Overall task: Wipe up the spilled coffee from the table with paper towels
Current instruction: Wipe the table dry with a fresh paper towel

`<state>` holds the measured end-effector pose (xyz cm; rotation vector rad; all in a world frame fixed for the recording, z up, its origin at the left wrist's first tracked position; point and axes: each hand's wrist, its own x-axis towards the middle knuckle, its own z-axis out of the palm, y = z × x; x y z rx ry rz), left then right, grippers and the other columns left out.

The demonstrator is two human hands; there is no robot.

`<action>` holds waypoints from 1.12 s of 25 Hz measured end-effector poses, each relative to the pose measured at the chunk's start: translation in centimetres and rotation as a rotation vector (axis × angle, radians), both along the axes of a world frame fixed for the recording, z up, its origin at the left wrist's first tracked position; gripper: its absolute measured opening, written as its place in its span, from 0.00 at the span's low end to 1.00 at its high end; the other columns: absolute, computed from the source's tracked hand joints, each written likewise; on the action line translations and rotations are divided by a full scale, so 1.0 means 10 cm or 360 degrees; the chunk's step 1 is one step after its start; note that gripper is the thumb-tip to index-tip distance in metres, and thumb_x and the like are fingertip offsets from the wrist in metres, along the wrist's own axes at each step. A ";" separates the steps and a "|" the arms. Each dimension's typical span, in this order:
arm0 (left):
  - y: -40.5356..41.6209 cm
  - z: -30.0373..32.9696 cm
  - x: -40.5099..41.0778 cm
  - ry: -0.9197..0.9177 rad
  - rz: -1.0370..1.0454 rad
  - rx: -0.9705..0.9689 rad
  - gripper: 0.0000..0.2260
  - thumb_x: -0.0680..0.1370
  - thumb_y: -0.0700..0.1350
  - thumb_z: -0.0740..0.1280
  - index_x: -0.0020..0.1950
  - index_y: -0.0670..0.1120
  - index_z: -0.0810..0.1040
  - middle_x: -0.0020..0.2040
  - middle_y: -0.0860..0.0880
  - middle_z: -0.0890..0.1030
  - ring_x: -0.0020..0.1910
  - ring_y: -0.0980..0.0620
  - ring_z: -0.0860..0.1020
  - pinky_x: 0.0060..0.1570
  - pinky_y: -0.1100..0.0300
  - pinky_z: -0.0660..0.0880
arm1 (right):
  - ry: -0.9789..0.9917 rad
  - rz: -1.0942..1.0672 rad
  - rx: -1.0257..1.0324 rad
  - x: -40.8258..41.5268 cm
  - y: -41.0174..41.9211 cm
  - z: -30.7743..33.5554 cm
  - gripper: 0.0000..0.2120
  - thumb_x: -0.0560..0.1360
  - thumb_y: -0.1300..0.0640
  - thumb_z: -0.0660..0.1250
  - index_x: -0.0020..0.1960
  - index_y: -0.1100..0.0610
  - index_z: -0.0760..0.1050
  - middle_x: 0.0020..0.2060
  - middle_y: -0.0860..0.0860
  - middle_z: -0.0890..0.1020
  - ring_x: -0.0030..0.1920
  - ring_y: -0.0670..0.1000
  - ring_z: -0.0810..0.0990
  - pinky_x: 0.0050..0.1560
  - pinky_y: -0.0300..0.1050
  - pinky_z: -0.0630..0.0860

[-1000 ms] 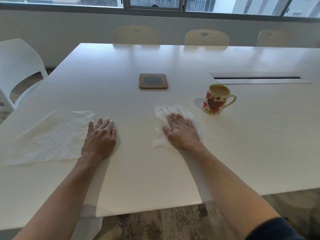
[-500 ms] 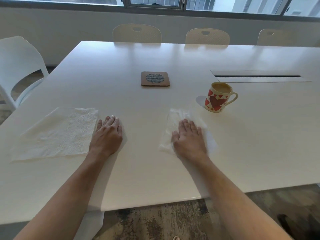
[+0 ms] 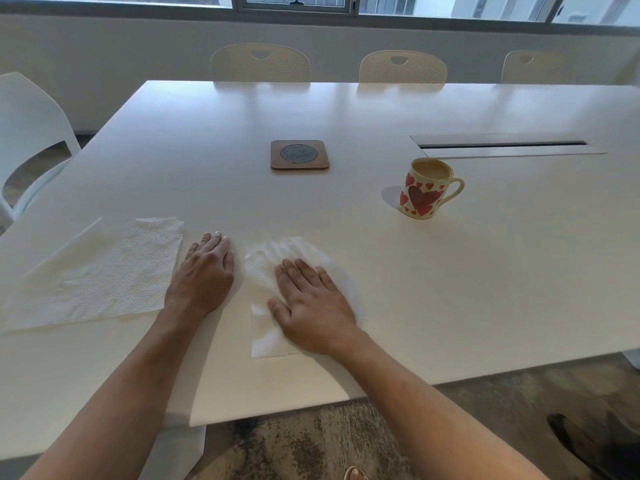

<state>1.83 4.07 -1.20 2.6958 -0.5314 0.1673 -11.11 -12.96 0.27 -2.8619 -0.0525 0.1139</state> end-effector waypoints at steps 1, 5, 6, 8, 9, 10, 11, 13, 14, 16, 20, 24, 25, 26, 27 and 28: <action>0.01 0.00 0.00 -0.0002 -0.0003 0.0002 0.20 0.83 0.44 0.55 0.74 0.39 0.67 0.76 0.42 0.65 0.77 0.47 0.58 0.76 0.55 0.51 | 0.0009 -0.0003 -0.0009 -0.05 -0.05 0.00 0.31 0.83 0.41 0.45 0.81 0.52 0.43 0.81 0.47 0.45 0.80 0.46 0.40 0.77 0.48 0.34; 0.03 0.00 0.00 -0.0009 -0.0005 0.0014 0.20 0.83 0.45 0.55 0.74 0.41 0.67 0.76 0.43 0.65 0.77 0.48 0.58 0.76 0.54 0.51 | 0.0067 -0.0161 -0.0044 -0.14 -0.40 0.01 0.33 0.81 0.36 0.44 0.81 0.47 0.41 0.80 0.44 0.42 0.79 0.44 0.38 0.78 0.50 0.35; 0.03 0.00 0.00 -0.0010 -0.0002 0.0016 0.20 0.83 0.45 0.55 0.74 0.41 0.68 0.76 0.43 0.65 0.77 0.48 0.58 0.76 0.54 0.51 | 0.0069 -0.0223 -0.0048 -0.15 -0.52 0.01 0.32 0.81 0.35 0.44 0.81 0.45 0.42 0.80 0.44 0.42 0.79 0.44 0.38 0.78 0.50 0.36; 0.04 0.00 0.00 -0.0016 0.0006 0.0021 0.20 0.82 0.45 0.55 0.73 0.41 0.69 0.76 0.43 0.66 0.77 0.48 0.59 0.76 0.53 0.52 | 0.0053 -0.0367 -0.0065 -0.15 -0.78 0.02 0.31 0.80 0.35 0.43 0.80 0.43 0.43 0.81 0.44 0.44 0.80 0.44 0.40 0.78 0.51 0.37; 0.04 -0.01 0.00 -0.0023 0.0010 0.0025 0.20 0.82 0.45 0.55 0.73 0.41 0.69 0.76 0.43 0.66 0.77 0.47 0.60 0.76 0.52 0.53 | 0.0057 -0.0442 -0.0080 -0.14 -0.90 0.02 0.31 0.80 0.35 0.43 0.80 0.42 0.44 0.81 0.44 0.44 0.80 0.45 0.40 0.79 0.52 0.37; 0.04 -0.01 0.00 -0.0031 0.0016 0.0026 0.19 0.82 0.45 0.55 0.72 0.42 0.70 0.75 0.43 0.67 0.77 0.47 0.60 0.76 0.52 0.54 | 0.0070 -0.0506 -0.0094 -0.11 -1.01 0.02 0.31 0.80 0.35 0.43 0.80 0.42 0.44 0.81 0.44 0.45 0.80 0.45 0.41 0.79 0.53 0.37; 0.04 -0.02 0.01 -0.0037 0.0026 0.0026 0.19 0.82 0.45 0.55 0.72 0.42 0.70 0.75 0.43 0.67 0.77 0.47 0.61 0.76 0.52 0.54 | 0.0086 -0.0561 -0.0100 -0.06 -1.10 0.02 0.32 0.79 0.34 0.43 0.80 0.42 0.44 0.81 0.44 0.45 0.80 0.46 0.41 0.79 0.53 0.37; 0.03 -0.01 0.02 -0.0046 0.0048 0.0019 0.19 0.82 0.45 0.56 0.72 0.42 0.71 0.75 0.44 0.68 0.76 0.48 0.62 0.75 0.52 0.55 | 0.0092 -0.0640 -0.0081 0.09 -1.21 0.01 0.31 0.80 0.36 0.43 0.80 0.43 0.44 0.81 0.45 0.45 0.80 0.47 0.40 0.78 0.55 0.36; 0.02 -0.02 0.02 -0.0053 0.0053 0.0015 0.19 0.82 0.45 0.56 0.72 0.42 0.71 0.74 0.44 0.68 0.76 0.47 0.62 0.75 0.51 0.56 | 0.0088 -0.0661 -0.0068 0.19 -1.23 0.01 0.30 0.80 0.38 0.43 0.81 0.44 0.44 0.81 0.46 0.45 0.80 0.48 0.40 0.78 0.56 0.36; 0.00 -0.02 0.02 -0.0065 0.0052 0.0019 0.18 0.82 0.45 0.57 0.70 0.41 0.72 0.74 0.43 0.69 0.75 0.47 0.64 0.74 0.51 0.57 | 0.0091 -0.0646 -0.0055 0.38 -1.24 0.01 0.29 0.82 0.43 0.43 0.81 0.48 0.45 0.81 0.48 0.45 0.80 0.49 0.41 0.78 0.56 0.35; 0.00 -0.02 0.03 -0.0075 0.0047 0.0022 0.17 0.82 0.45 0.57 0.69 0.42 0.74 0.73 0.43 0.71 0.75 0.47 0.65 0.74 0.50 0.59 | 0.0106 -0.0532 -0.0021 0.76 -1.15 0.03 0.28 0.83 0.48 0.43 0.81 0.53 0.45 0.81 0.50 0.45 0.80 0.51 0.41 0.78 0.54 0.37; 0.00 0.02 0.01 -0.0069 0.0065 -0.0039 0.17 0.81 0.45 0.59 0.69 0.42 0.74 0.73 0.44 0.71 0.75 0.48 0.65 0.75 0.52 0.57 | 0.0103 -0.0374 -0.0014 1.09 -0.91 0.04 0.27 0.83 0.49 0.44 0.81 0.55 0.46 0.81 0.50 0.46 0.80 0.51 0.42 0.78 0.52 0.38; 0.00 0.02 0.01 -0.0067 0.0065 -0.0043 0.17 0.81 0.45 0.59 0.68 0.42 0.74 0.73 0.44 0.71 0.75 0.48 0.65 0.75 0.52 0.57 | 0.0109 -0.0320 -0.0012 1.15 -0.84 0.05 0.27 0.83 0.49 0.44 0.81 0.55 0.46 0.81 0.50 0.46 0.80 0.50 0.42 0.78 0.51 0.38; 0.00 0.03 0.01 -0.0062 0.0064 -0.0048 0.17 0.81 0.45 0.59 0.68 0.43 0.74 0.73 0.44 0.71 0.74 0.48 0.65 0.75 0.52 0.57 | 0.0117 -0.0262 -0.0009 1.19 -0.76 0.05 0.28 0.83 0.49 0.44 0.81 0.54 0.45 0.81 0.50 0.46 0.80 0.50 0.42 0.78 0.51 0.38; -0.01 0.03 0.00 -0.0056 0.0065 -0.0055 0.17 0.81 0.45 0.59 0.68 0.43 0.74 0.73 0.44 0.71 0.74 0.48 0.65 0.74 0.53 0.57 | 0.0123 -0.0198 -0.0010 1.22 -0.68 0.06 0.28 0.83 0.49 0.44 0.81 0.54 0.45 0.81 0.50 0.46 0.80 0.50 0.42 0.78 0.51 0.38; -0.01 0.04 -0.01 -0.0051 0.0069 -0.0065 0.17 0.81 0.45 0.59 0.68 0.43 0.74 0.73 0.44 0.71 0.74 0.48 0.65 0.74 0.53 0.57 | 0.0126 -0.0133 -0.0017 1.24 -0.60 0.07 0.28 0.83 0.49 0.44 0.81 0.54 0.45 0.81 0.50 0.46 0.80 0.50 0.42 0.78 0.51 0.38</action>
